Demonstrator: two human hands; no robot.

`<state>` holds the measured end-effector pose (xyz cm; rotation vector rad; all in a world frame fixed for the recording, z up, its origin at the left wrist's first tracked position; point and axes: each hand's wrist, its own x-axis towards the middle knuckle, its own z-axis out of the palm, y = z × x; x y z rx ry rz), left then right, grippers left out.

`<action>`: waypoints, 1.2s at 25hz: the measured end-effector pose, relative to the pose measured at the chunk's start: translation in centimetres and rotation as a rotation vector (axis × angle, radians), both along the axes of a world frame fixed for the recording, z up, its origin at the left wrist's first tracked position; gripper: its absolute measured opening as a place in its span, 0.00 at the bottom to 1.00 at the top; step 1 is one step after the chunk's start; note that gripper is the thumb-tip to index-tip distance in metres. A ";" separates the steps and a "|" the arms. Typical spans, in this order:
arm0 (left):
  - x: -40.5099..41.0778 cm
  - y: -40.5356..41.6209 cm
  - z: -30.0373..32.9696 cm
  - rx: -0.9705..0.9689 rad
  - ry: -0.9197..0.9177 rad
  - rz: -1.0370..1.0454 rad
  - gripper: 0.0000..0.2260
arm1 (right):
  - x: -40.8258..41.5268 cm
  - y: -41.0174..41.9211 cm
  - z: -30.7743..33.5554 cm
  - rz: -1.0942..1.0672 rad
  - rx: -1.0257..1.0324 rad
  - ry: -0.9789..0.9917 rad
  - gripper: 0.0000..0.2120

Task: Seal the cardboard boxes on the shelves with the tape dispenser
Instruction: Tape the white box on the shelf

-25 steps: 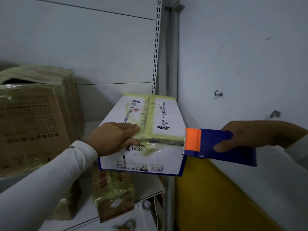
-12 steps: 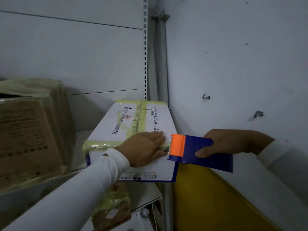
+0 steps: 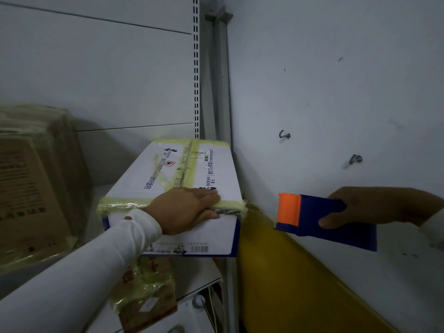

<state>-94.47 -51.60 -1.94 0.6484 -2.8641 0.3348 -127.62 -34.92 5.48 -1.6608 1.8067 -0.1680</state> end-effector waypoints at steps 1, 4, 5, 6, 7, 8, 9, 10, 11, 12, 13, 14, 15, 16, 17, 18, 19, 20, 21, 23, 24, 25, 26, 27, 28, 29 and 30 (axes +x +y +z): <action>-0.1 0.1 0.1 0.009 0.008 -0.007 0.24 | -0.2 0.2 -0.3 -0.013 0.000 -0.005 0.19; -0.6 0.9 0.2 -0.018 0.059 0.062 0.30 | 1.1 -1.0 -2.0 -0.035 -0.016 0.060 0.19; -1.3 1.2 0.0 -0.063 0.081 0.121 0.34 | 1.7 -1.7 -2.6 -0.045 -0.020 0.094 0.20; -2.2 1.7 -0.2 -0.109 0.095 0.187 0.38 | 2.2 -2.4 -3.0 -0.057 -0.022 0.117 0.20; -3.2 2.1 -0.6 -0.138 0.106 0.252 0.41 | 2.6 -3.0 -3.3 -0.070 -0.021 0.135 0.22; -4.1 2.4 -1.0 -0.157 0.112 0.296 0.40 | 2.9 -3.5 -3.4 -0.082 -0.017 0.150 0.22; -4.7 2.7 -1.4 -0.170 0.113 0.305 0.39 | 3.3 -3.9 -3.4 -0.090 -0.009 0.169 0.23; -5.0 2.7 -1.8 -0.172 0.110 0.285 0.38 | 3.6 -4.3 -3.5 -0.092 0.004 0.191 0.24; -5.0 2.5 -2.0 -0.164 0.102 0.242 0.37 | 4.1 -4.8 -3.6 -0.090 0.011 0.220 0.24; -4.9 2.4 -2.0 -0.152 0.090 0.188 0.37 | 4.7 -5.3 -3.8 -0.084 0.008 0.263 0.23; -4.6 2.3 -2.0 -0.142 0.085 0.146 0.37 | 5.4 -5.8 -4.3 -0.073 -0.014 0.339 0.23; -4.4 2.2 -1.9 -0.136 0.087 0.121 0.36 | 5.9 -6.2 -5.0 -0.057 -0.056 0.462 0.23; -4.1 2.2 -1.7 -0.132 0.097 0.105 0.36 | 6.3 -6.3 -5.9 -0.047 -0.106 0.617 0.23; -3.8 2.3 -1.5 -0.128 0.110 0.087 0.35 | 6.4 -6.2 -6.9 -0.056 -0.125 0.719 0.22; -3.5 2.4 -1.2 -0.129 0.112 0.070 0.34 | 6.0 -5.9 -8.1 -0.090 -0.104 0.715 0.22; -3.1 2.4 -1.0 -0.129 0.112 0.070 0.34 | 5.5 -5.7 -9.1 -0.130 -0.066 0.634 0.23; -2.8 2.6 -0.7 -0.121 0.124 0.089 0.33 | 5.1 -5.6 -9.6 -0.159 -0.047 0.538 0.24; -2.9 2.8 -0.6 -0.109 0.144 0.121 0.33 | 4.8 -5.3 -9.7 -0.177 -0.068 0.465 0.25; -3.2 3.0 -0.4 -0.106 0.154 0.173 0.32 | 4.6 -5.3 -9.5 -0.197 -0.123 0.406 0.26; -5.0 4.0 -0.5 -0.119 0.143 0.306 0.33 | 4.7 -5.5 -8.5 -0.229 -0.233 0.336 0.27; -6.1 4.6 -0.7 -0.118 0.137 0.365 0.34 | 4.8 -5.6 -8.0 -0.238 -0.273 0.337 0.28; -7.1 5.1 -1.1 -0.105 0.137 0.423 0.35 | 4.9 -5.7 -7.5 -0.248 -0.298 0.340 0.28; -7.8 5.4 -1.4 -0.092 0.146 0.483 0.33 | 5.0 -5.7 -7.1 -0.258 -0.310 0.331 0.28; -8.4 5.5 -1.7 -0.093 0.152 0.531 0.30 | 5.0 -5.6 -6.9 -0.269 -0.314 0.312 0.28; -8.9 5.5 -1.8 -0.109 0.155 0.558 0.25 | 4.9 -5.6 -6.8 -0.277 -0.316 0.291 0.28; -9.1 5.5 -1.8 -0.125 0.153 0.564 0.22 | 5.0 -5.4 -6.8 -0.282 -0.318 0.273 0.28; -9.0 5.6 -1.8 -0.135 0.152 0.558 0.20 | 5.0 -5.3 -6.9 -0.288 -0.323 0.249 0.28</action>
